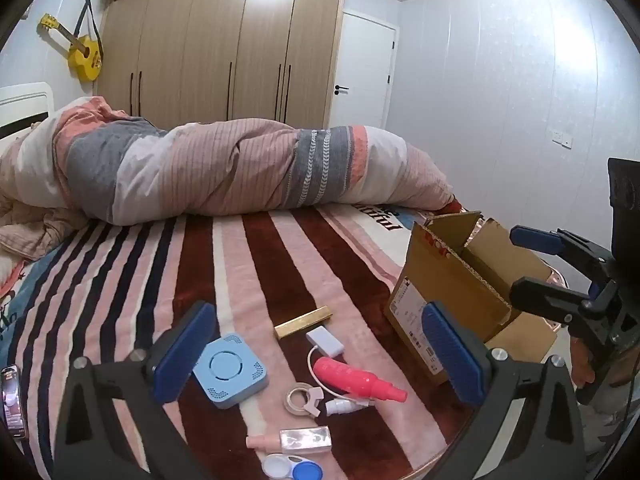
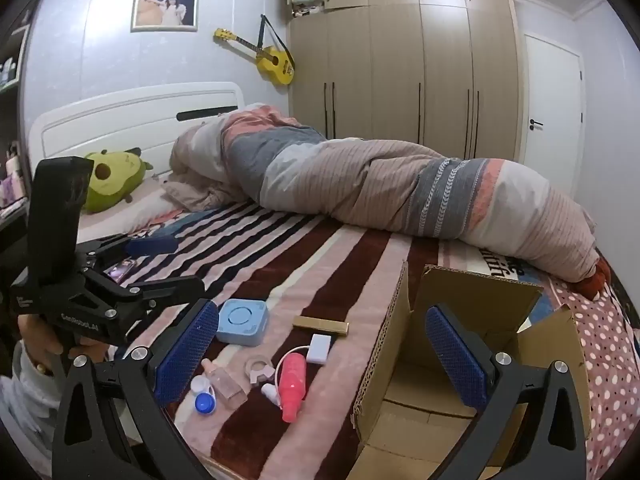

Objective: Organize rigid objects

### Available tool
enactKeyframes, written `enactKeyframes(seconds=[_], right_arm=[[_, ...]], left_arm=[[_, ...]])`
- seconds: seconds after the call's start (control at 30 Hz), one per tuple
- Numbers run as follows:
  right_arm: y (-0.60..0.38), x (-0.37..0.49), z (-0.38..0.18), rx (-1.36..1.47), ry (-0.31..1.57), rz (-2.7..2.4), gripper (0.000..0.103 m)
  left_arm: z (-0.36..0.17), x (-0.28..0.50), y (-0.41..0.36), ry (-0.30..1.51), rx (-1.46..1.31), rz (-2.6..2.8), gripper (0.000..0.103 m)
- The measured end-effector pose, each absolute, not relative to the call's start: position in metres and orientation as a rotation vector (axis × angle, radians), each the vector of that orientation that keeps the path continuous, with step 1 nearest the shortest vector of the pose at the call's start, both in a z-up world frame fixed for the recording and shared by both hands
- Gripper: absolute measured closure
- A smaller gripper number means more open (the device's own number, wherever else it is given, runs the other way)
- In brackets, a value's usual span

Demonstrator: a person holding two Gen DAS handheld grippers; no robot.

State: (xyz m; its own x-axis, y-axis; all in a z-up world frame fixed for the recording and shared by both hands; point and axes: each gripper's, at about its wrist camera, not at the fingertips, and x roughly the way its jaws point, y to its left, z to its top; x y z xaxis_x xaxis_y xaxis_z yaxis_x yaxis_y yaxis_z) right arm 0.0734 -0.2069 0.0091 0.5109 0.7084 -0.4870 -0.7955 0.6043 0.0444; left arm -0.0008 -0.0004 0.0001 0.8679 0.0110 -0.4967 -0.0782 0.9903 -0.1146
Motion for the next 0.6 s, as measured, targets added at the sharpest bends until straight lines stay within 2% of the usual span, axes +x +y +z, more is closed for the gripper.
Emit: enactKeyframes(seconds=[0.6], right_arm=[[-0.2071, 0.0719, 0.0106, -0.201, 0.484, 0.915, 0.000]], left_arm=[[0.0015, -0.0029, -0.0009, 0.515, -0.137, 0.050, 0.000]])
